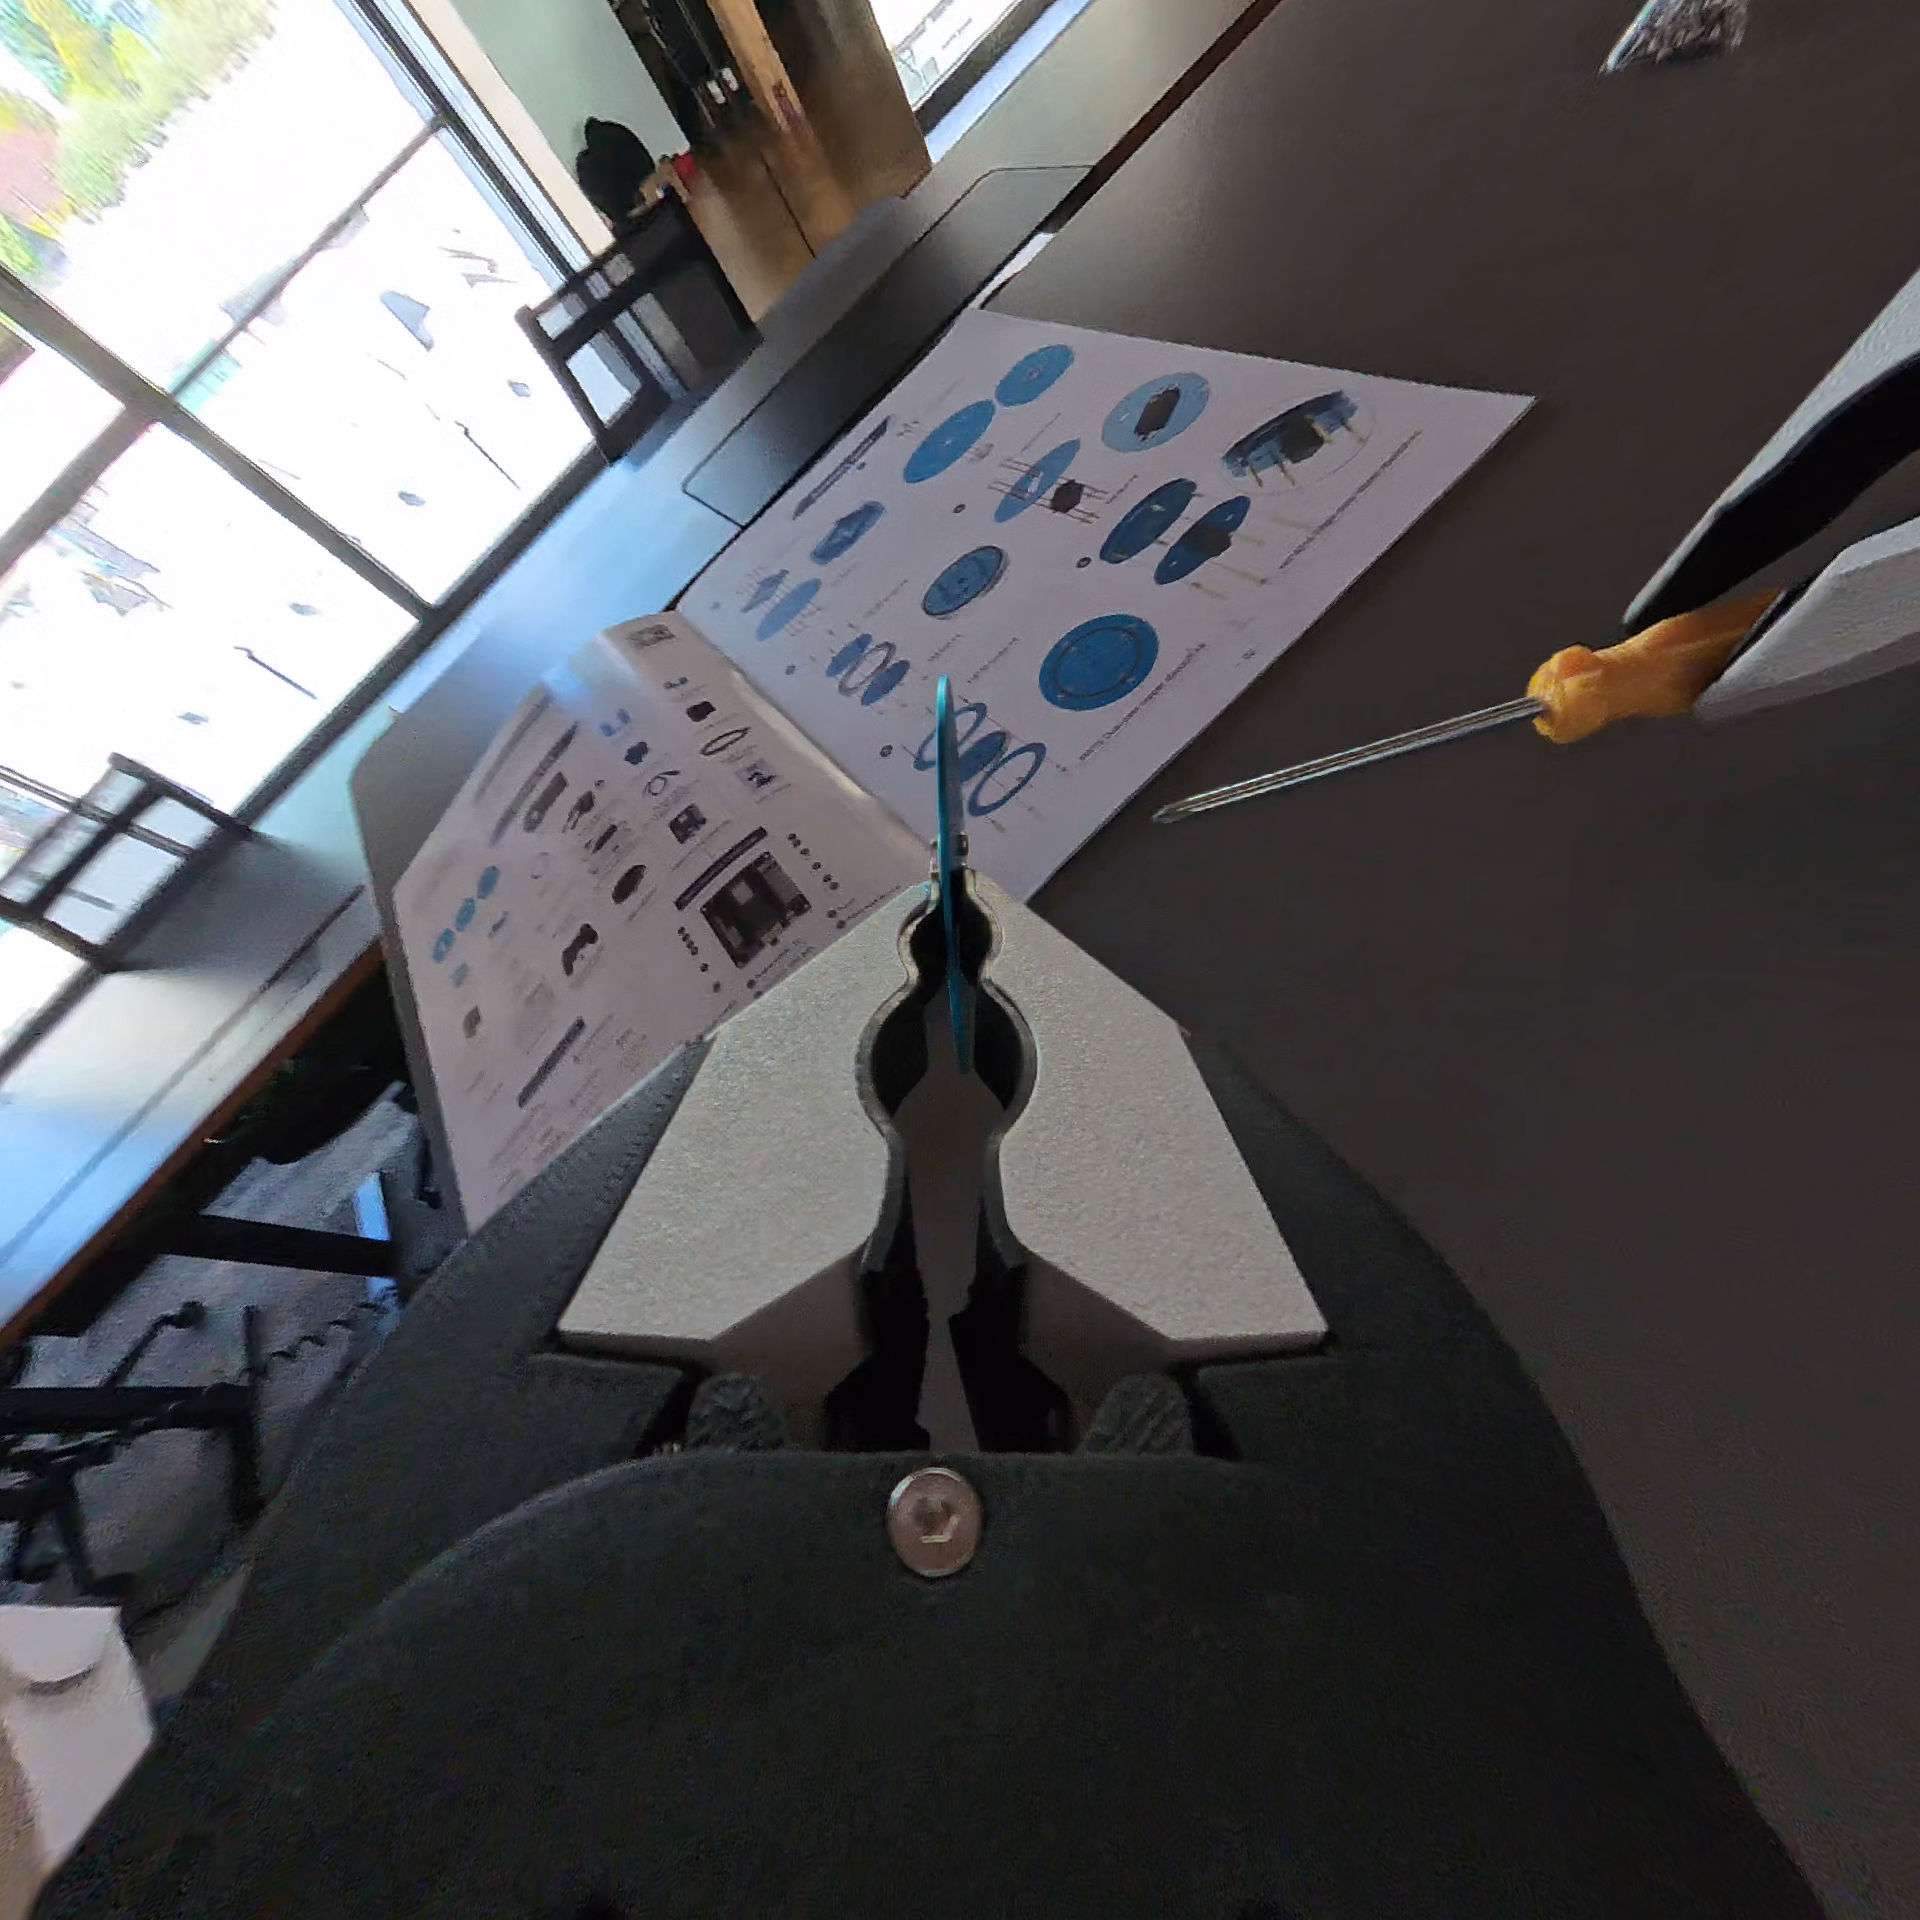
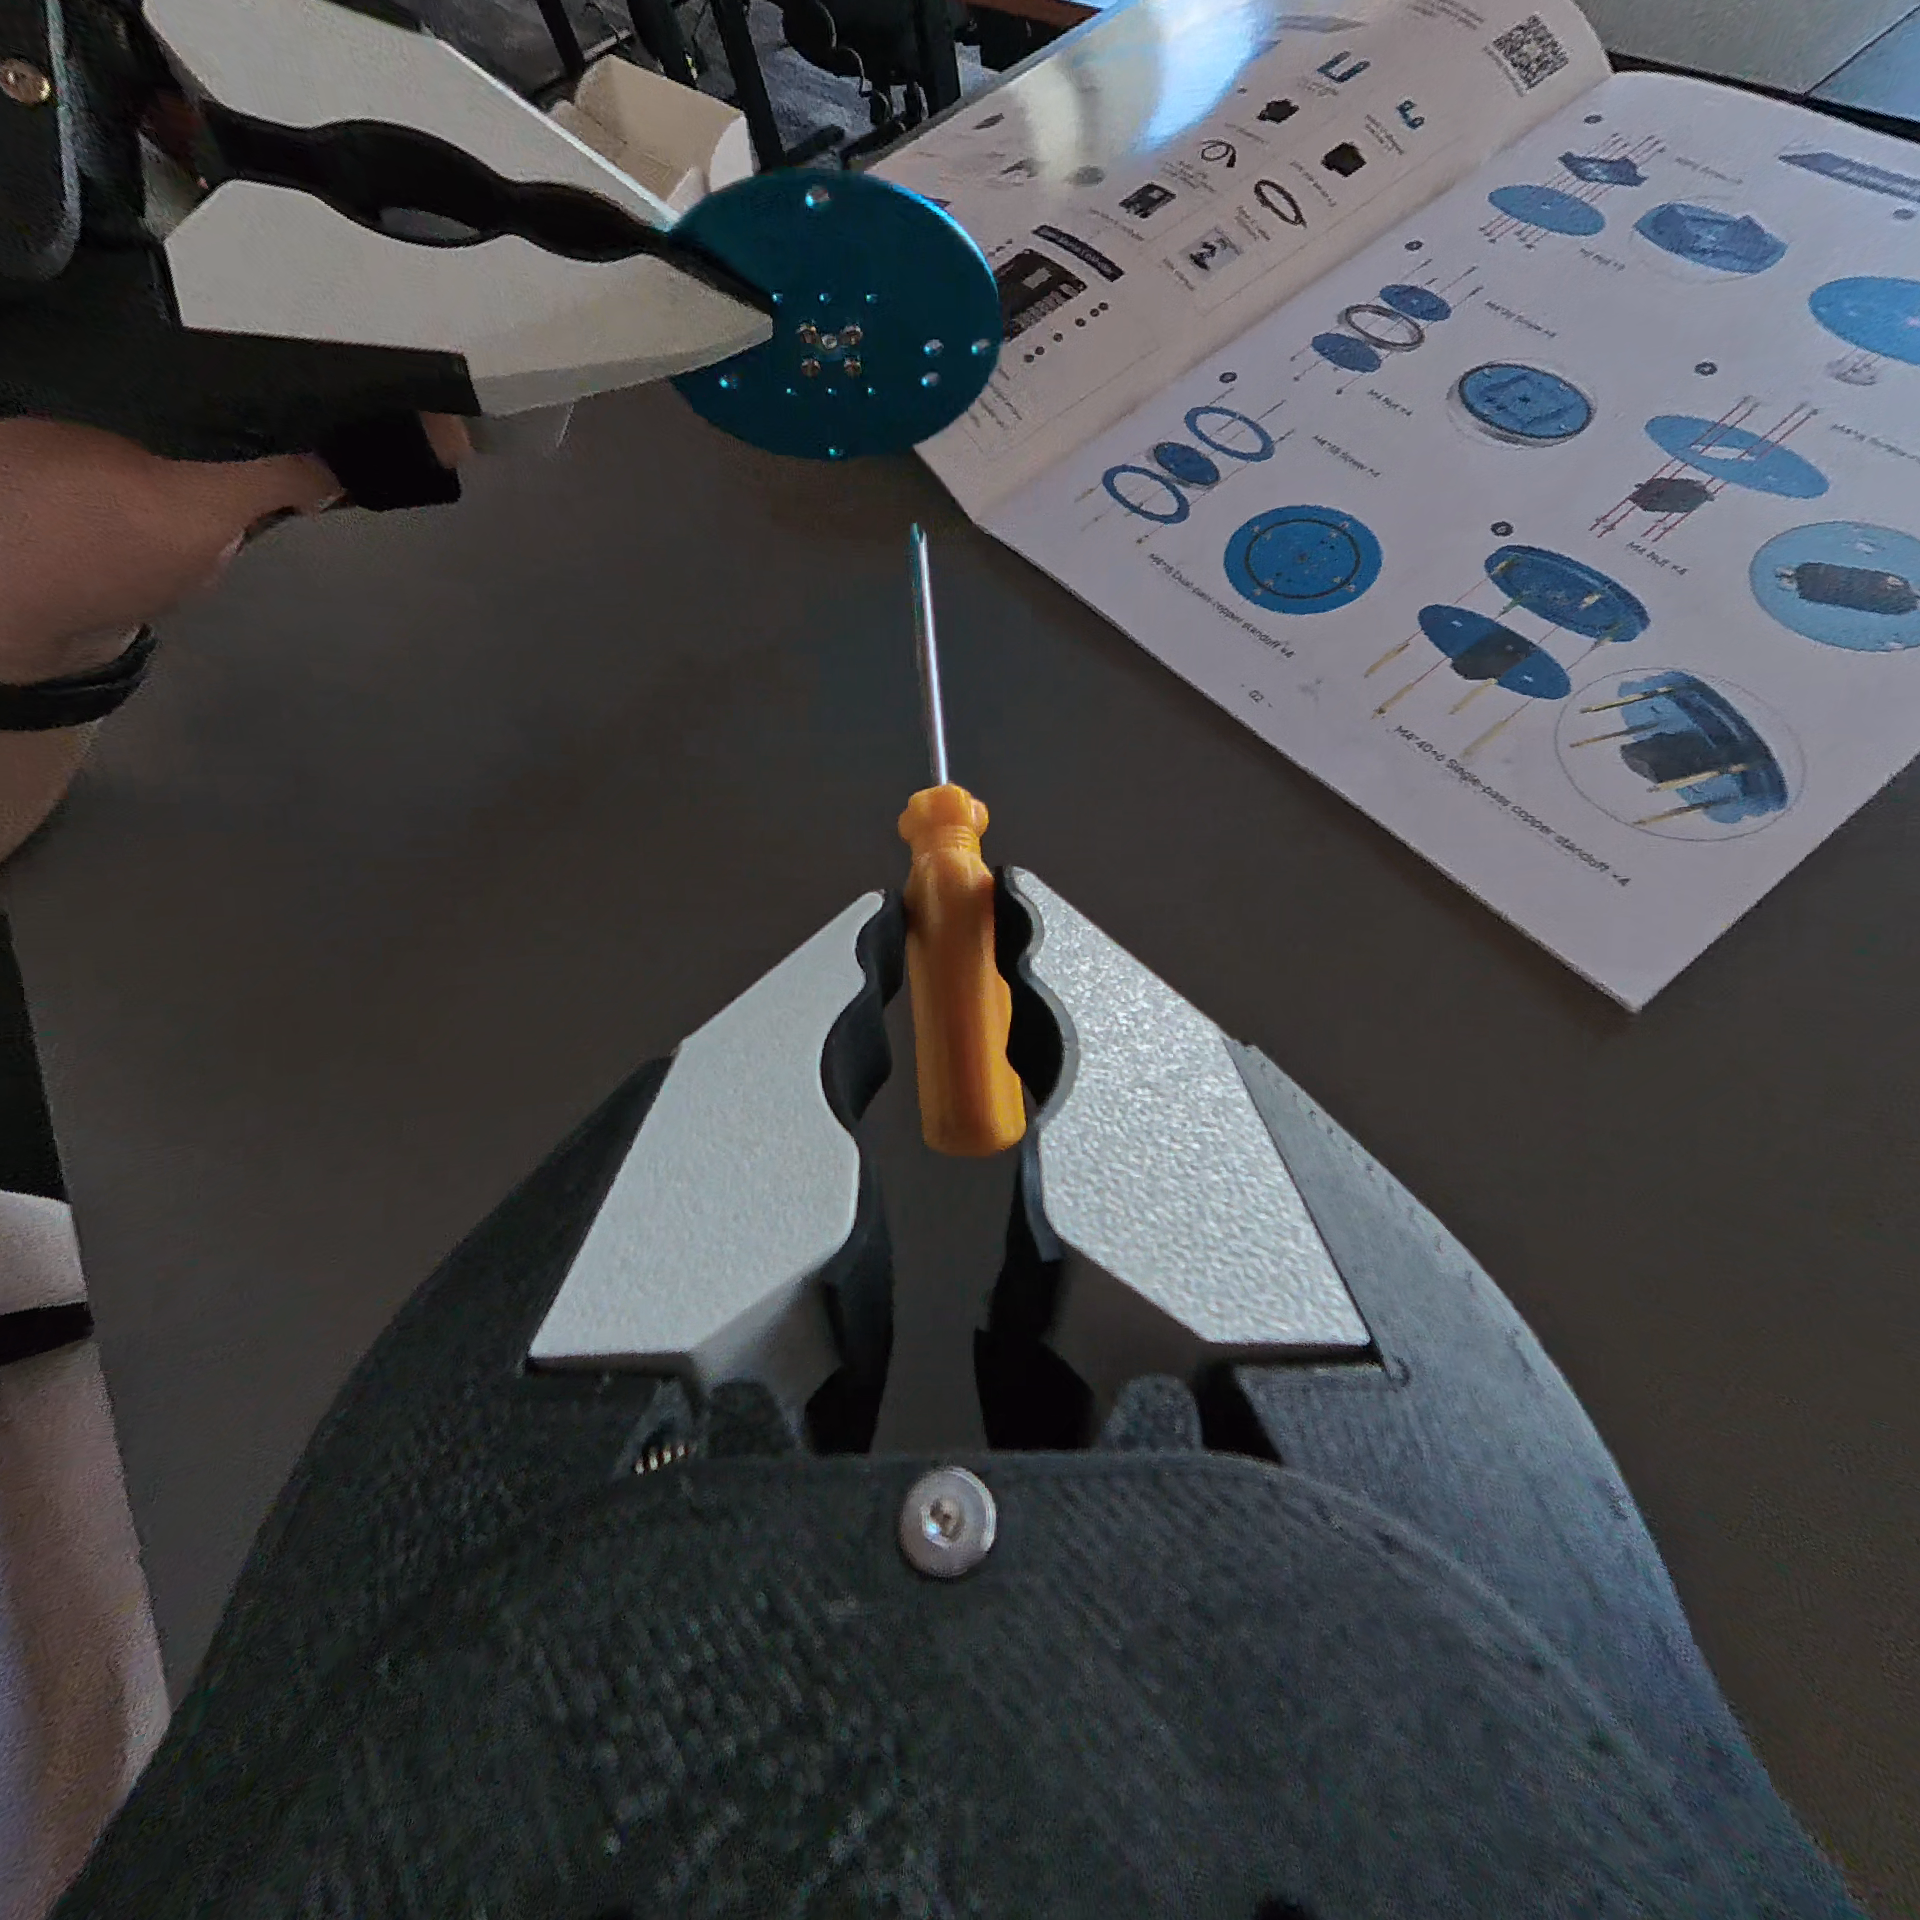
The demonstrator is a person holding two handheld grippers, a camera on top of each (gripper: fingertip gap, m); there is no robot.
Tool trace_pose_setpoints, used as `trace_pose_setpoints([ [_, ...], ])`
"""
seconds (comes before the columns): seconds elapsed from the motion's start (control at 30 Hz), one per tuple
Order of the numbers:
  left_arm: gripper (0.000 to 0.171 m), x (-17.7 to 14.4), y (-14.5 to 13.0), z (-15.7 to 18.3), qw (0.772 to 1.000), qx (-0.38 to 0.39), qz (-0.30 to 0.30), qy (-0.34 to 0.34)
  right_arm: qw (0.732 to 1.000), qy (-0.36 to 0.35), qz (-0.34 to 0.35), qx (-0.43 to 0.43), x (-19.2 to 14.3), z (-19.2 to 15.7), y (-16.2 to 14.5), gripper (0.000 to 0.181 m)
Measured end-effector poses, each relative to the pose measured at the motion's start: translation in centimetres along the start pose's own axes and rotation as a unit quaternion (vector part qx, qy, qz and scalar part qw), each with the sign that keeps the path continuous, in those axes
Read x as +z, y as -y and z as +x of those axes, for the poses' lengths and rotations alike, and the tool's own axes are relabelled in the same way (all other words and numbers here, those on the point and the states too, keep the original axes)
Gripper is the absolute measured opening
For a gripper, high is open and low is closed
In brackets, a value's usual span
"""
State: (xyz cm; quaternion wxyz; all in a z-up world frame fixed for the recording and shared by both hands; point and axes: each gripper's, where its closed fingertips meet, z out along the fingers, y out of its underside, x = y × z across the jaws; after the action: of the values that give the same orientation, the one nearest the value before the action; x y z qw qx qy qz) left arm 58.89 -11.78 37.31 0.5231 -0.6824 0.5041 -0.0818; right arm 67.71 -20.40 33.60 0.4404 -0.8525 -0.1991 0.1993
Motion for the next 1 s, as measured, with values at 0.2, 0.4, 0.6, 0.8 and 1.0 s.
trace_pose_setpoints([
  [0.2, 0.000, -2.7, -1.7, 1.0, 0.923, -0.330, 0.004, -0.198, 0.999, 0.010, -0.025, -0.047, -1.8, 0.0, -2.5, 0.017],
  [0.4, 0.000, -3.9, -5.4, 0.7, 0.768, -0.543, -0.016, -0.338, 0.993, 0.017, -0.059, -0.103, -2.4, 1.0, -4.3, 0.017],
  [0.6, 0.003, -4.3, -8.6, 0.1, 0.746, -0.568, -0.067, -0.341, 0.993, 0.041, -0.052, -0.101, -1.8, 0.9, -4.3, 0.018],
  [0.8, 0.038, -5.1, -9.7, -1.7, 0.794, -0.518, -0.102, -0.300, 0.992, 0.041, -0.049, -0.112, -1.9, 0.8, -4.3, 0.018],
  [1.0, 0.036, -7.9, -9.4, -4.1, 0.882, -0.409, -0.038, -0.231, 0.988, 0.024, -0.047, -0.148, -1.9, 0.8, -4.4, 0.018],
])
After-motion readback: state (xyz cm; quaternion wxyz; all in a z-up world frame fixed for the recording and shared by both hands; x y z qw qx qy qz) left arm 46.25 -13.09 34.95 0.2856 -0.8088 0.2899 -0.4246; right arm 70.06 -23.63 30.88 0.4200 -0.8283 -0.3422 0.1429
